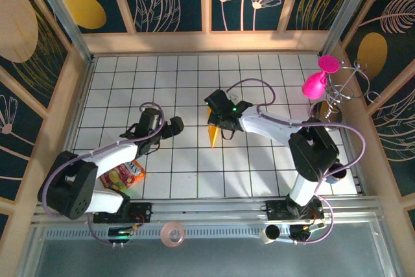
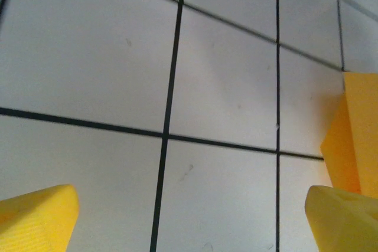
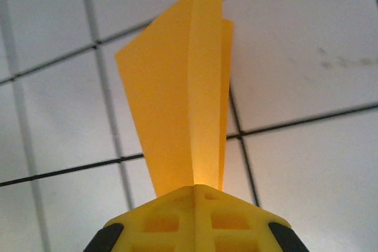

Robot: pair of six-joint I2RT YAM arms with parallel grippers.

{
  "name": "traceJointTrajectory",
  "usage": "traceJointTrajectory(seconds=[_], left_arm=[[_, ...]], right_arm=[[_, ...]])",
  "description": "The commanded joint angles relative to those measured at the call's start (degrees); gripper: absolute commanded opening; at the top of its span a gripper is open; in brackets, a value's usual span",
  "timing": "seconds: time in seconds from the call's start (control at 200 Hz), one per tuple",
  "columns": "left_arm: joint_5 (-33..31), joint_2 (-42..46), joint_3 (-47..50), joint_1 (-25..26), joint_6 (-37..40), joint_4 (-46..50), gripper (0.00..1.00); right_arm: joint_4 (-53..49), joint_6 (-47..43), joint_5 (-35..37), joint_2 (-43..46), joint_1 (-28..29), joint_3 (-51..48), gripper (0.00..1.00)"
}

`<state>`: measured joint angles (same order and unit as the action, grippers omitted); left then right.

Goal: Fold a paper plane with a square sheet of paper (pick it up from the middle)
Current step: Turn over the paper plane at the center of the table.

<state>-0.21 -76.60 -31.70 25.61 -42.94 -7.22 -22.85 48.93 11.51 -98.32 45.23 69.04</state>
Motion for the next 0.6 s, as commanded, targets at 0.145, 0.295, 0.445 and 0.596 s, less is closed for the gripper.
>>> traceJointTrajectory(seconds=[0.145, 0.295, 0.445, 0.596], left_arm=[[-7.64, 9.10, 2.66, -1.01, -4.64, 2.46, 0.97], [-1.98, 12.13, 4.57, -1.00, -3.76, -1.49, 0.90], [5.43, 10.99, 4.65, -0.93, -5.01, -4.29, 0.83], [10.91, 6.29, 3.29, 1.06, -8.09, -7.75, 0.73]], right_arm=[[27.08, -10.78, -26.43, 1.84, -3.45, -6.85, 0.01], [39.04, -7.43, -35.42, -0.68, -5.33, -13.35, 0.01], [47.56, -3.29, -41.16, -3.08, -8.04, -19.83, 0.02], [49.91, -2.83, -41.83, -3.10, -9.85, -25.03, 0.02]])
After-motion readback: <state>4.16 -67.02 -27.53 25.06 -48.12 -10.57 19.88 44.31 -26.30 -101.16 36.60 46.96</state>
